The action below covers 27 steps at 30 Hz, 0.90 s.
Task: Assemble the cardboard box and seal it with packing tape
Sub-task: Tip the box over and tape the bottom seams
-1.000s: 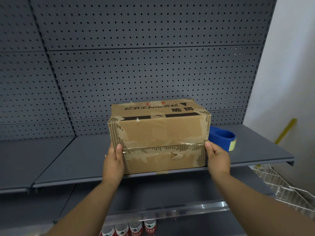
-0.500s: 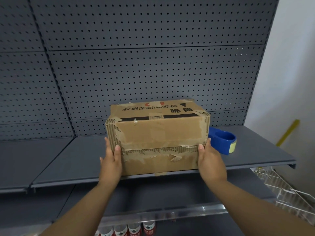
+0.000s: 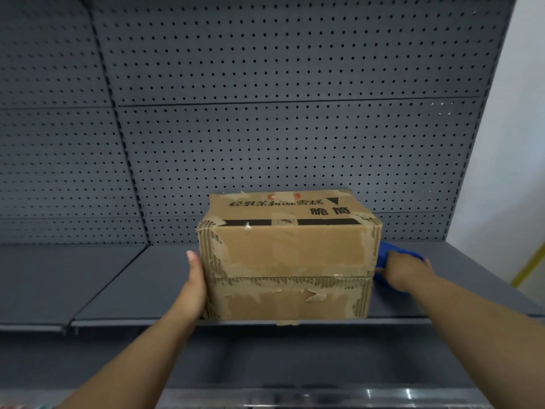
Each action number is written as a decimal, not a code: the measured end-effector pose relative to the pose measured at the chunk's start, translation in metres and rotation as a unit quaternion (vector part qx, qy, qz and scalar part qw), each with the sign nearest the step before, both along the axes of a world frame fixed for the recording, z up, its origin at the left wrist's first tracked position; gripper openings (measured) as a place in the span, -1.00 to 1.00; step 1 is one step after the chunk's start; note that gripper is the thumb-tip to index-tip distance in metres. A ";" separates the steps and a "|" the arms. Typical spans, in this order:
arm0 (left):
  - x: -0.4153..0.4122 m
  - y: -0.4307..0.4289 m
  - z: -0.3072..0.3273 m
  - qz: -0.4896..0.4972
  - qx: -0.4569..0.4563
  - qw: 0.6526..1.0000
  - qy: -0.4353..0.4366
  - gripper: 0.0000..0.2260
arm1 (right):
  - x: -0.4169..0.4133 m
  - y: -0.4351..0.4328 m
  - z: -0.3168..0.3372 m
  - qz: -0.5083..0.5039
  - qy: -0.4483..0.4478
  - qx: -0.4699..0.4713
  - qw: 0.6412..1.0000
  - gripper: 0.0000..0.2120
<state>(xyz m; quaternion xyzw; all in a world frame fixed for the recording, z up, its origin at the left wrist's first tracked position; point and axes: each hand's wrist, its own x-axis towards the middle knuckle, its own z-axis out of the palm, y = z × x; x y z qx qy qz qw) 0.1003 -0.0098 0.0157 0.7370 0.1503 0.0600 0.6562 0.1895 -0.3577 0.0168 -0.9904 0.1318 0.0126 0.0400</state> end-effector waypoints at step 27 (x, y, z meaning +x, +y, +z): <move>-0.067 0.003 0.252 -0.094 0.148 0.933 -0.314 -0.54 | -0.183 0.135 0.163 0.284 -0.328 0.605 0.667 -0.87</move>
